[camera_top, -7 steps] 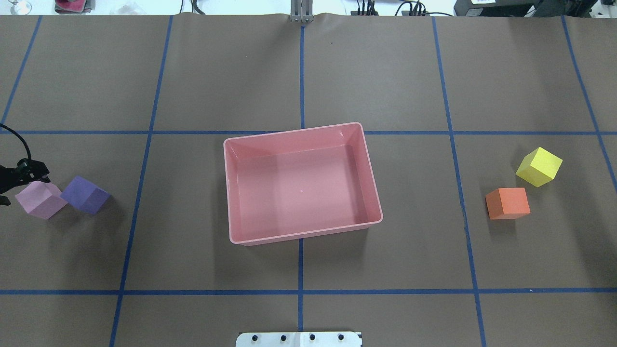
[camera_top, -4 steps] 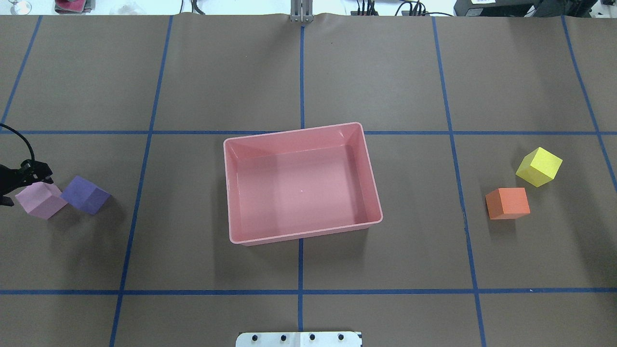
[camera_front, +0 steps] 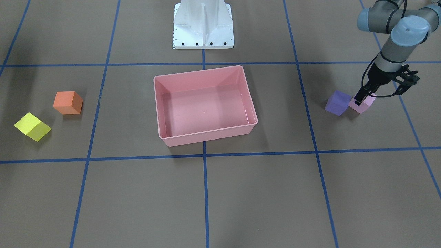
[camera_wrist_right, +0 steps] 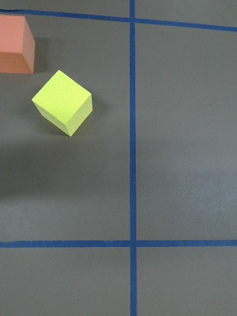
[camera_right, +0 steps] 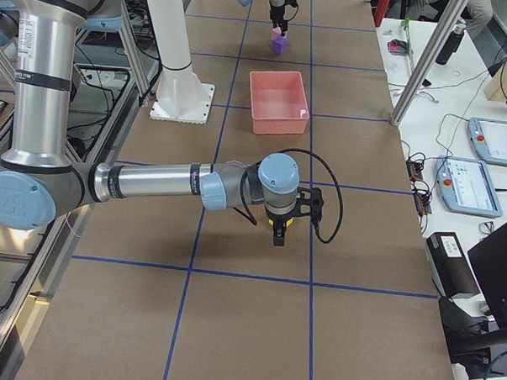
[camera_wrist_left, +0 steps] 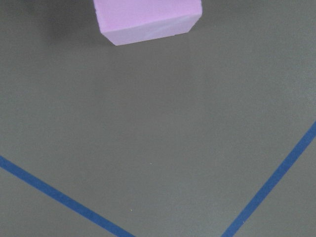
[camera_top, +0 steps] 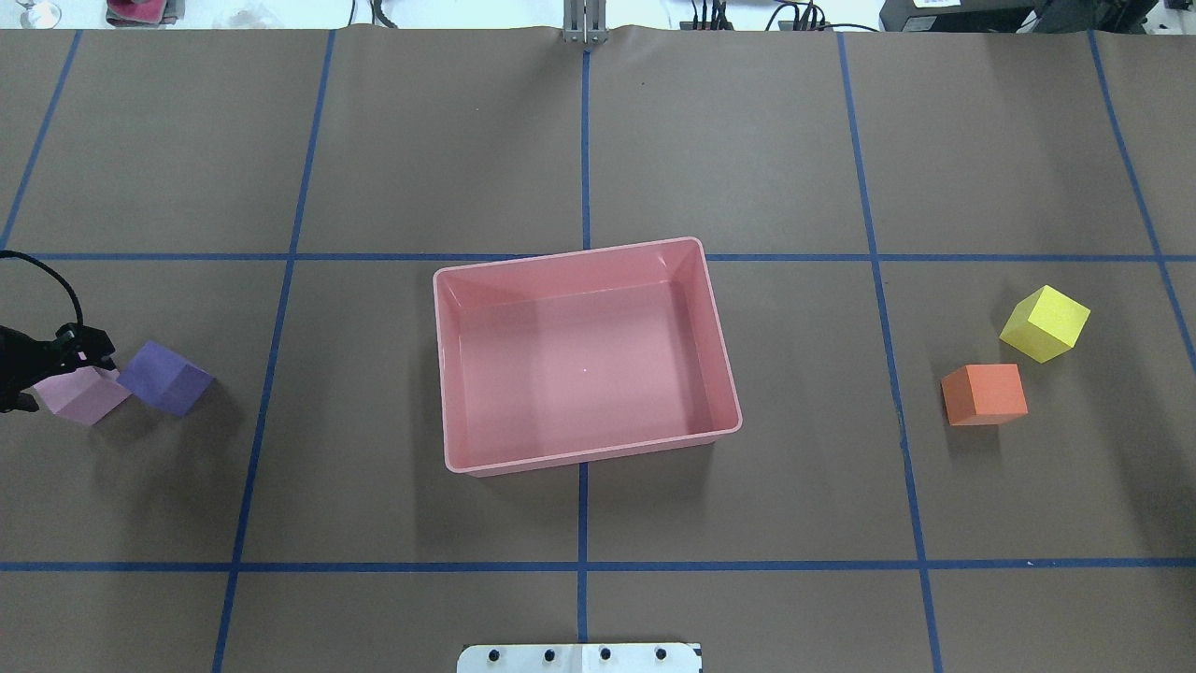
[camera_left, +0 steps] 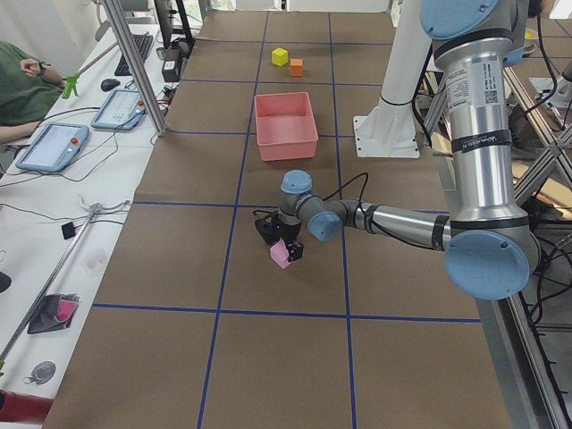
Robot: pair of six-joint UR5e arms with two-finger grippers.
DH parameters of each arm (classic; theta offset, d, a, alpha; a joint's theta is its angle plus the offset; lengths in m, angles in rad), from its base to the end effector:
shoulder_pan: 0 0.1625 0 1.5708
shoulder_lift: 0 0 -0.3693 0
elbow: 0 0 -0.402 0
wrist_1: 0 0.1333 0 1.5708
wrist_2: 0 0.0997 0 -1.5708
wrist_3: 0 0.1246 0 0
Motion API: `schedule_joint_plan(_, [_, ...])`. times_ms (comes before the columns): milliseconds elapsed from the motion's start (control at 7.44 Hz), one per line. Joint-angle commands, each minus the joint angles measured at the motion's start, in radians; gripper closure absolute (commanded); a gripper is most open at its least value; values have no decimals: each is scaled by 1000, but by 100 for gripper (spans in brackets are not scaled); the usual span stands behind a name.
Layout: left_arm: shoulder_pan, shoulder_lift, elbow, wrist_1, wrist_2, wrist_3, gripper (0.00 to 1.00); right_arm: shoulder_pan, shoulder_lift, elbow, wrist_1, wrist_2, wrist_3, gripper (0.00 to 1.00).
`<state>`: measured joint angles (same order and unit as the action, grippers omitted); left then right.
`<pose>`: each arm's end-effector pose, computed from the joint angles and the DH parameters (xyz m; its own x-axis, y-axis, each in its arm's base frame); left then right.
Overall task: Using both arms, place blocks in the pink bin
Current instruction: 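Lift the pink cube toward the bin while the right gripper reaches the orange cube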
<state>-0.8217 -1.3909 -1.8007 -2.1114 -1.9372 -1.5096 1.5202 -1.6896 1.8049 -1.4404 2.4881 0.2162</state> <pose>0.2640 -0.4141 0.5468 0.5981 -0.5593 -0.5740 0.5122 0.8176 -0.2630 0.0105 -0.4718 0.5322 0.5940 -0.0106 0.8044 -0.0802 0.9941 0.0724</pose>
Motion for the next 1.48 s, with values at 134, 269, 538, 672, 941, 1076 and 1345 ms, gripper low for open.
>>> schedule_joint_plan(134, [24,0,9,4,0,-15,1,0,-1,1,0,0,0,0])
schedule_joint_plan(269, [24,1,12,7,1,-17,9,0,-1,1,0,2,0,0])
schedule_joint_plan(538, [19,10,9,10,0,-17,100,0,-1,1,-2,2,2,0])
schedule_joint_plan(672, [9,16,-5,10,-8,-14,100,0,2,8,-2,8,2,0])
schedule_joint_plan(941, [-48,35,-64,17,-12,18,100,0,14,10,-6,9,0,0])
schedule_joint_plan(1076, [-89,30,-90,21,-14,67,100,0,13,10,-5,9,0,0])
schedule_joint_plan(1345, [-126,-76,-143,183,-14,88,100,0,11,17,-2,12,3,0])
